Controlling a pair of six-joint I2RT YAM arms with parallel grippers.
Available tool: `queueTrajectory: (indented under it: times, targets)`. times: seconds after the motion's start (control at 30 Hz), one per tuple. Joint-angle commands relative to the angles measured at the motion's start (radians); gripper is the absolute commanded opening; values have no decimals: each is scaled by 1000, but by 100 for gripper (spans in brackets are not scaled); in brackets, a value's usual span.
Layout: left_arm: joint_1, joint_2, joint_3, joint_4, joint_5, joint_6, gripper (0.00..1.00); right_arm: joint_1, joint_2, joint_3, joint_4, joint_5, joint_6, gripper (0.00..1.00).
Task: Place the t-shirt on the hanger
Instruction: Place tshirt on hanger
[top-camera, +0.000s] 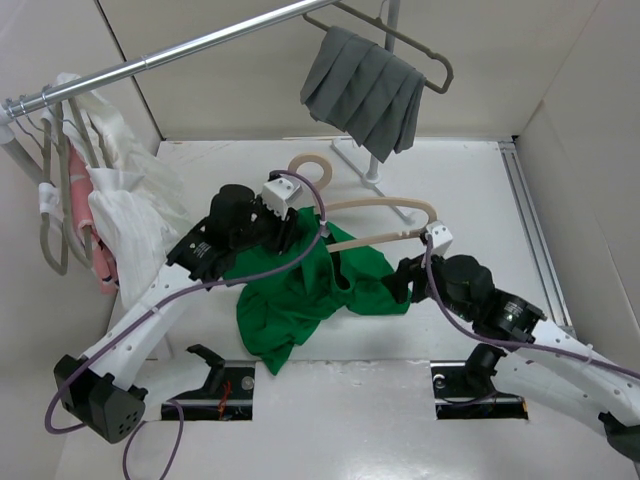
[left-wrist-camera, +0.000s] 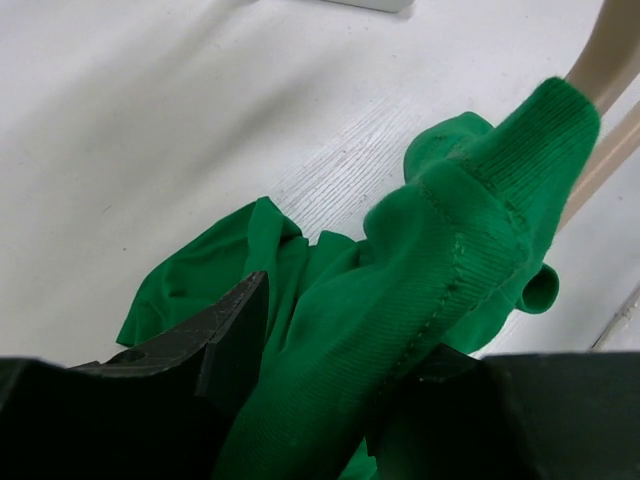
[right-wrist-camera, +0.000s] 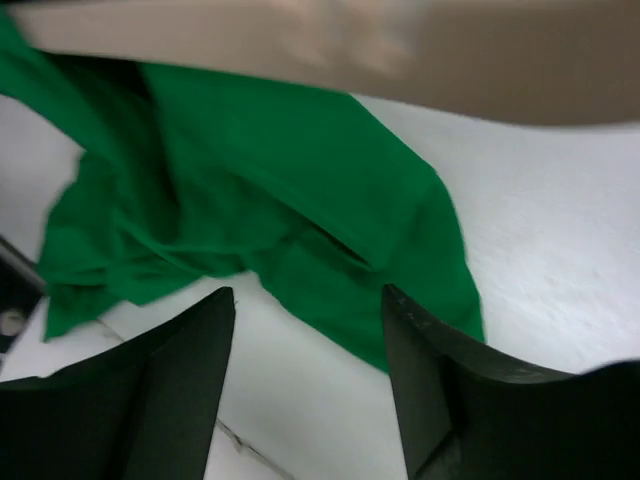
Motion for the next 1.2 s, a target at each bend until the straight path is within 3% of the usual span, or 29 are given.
queueTrajectory:
  times: [0.0, 0.07, 0.23, 0.7, 0.8, 1.0, 1.17]
  targets:
    - [0, 21, 30, 78, -16, -54, 0, 93, 24, 63, 281, 83, 16, 67]
    - [0, 32, 46, 79, -16, -65, 0, 119, 131, 72, 353, 59, 4, 72]
    - [0, 64, 70, 68, -5, -74, 0, 119, 317, 95, 447, -13, 13, 72]
    - [0, 73, 89, 77, 4, -74, 0, 119, 528, 94, 479, 19, 45, 43]
    - [0, 73, 89, 77, 4, -74, 0, 119, 565, 94, 491, -10, 36, 43]
    - [0, 73, 98, 86, -5, -74, 0, 119, 593, 95, 504, -29, 14, 62]
    - [0, 73, 98, 86, -5, -74, 0, 119, 521, 45, 504, -20, 14, 65]
